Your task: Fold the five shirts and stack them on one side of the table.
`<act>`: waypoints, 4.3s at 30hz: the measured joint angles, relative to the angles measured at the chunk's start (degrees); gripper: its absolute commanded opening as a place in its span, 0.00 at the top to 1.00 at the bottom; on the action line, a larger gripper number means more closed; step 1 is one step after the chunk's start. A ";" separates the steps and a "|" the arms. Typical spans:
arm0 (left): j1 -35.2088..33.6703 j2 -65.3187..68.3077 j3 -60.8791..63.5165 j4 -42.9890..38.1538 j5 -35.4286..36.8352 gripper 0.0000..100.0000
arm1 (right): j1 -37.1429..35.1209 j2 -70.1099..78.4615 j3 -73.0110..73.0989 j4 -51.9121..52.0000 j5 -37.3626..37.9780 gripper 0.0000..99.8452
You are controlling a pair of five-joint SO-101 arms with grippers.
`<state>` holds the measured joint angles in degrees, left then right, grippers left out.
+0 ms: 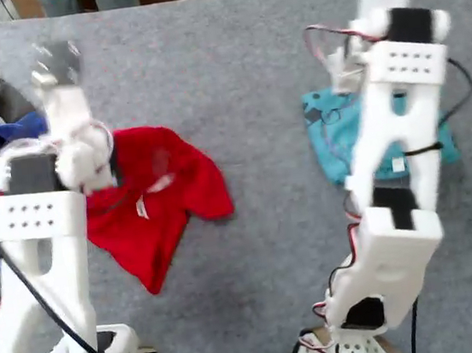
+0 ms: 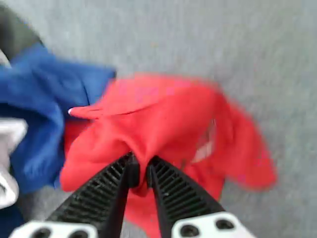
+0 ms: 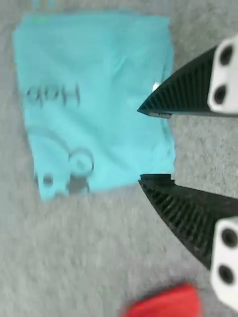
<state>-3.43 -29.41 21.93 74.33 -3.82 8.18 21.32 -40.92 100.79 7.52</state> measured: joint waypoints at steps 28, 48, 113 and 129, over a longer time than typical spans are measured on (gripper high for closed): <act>-8.26 -34.29 26.73 14.86 -18.37 0.97 | -38.95 -3.52 34.81 -3.16 0.00 0.81; -18.90 -34.64 22.59 14.86 -18.46 0.97 | -36.75 10.37 34.99 -14.24 0.00 0.99; -37.98 14.33 -14.59 13.36 -0.62 0.75 | -46.51 14.77 13.10 -0.44 4.92 0.82; -65.05 23.21 -8.70 1.23 -9.41 0.75 | -52.13 20.13 -5.54 -5.63 5.36 0.82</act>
<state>-68.48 -6.20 13.23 75.56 -13.23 -43.96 41.45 -46.46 95.16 12.88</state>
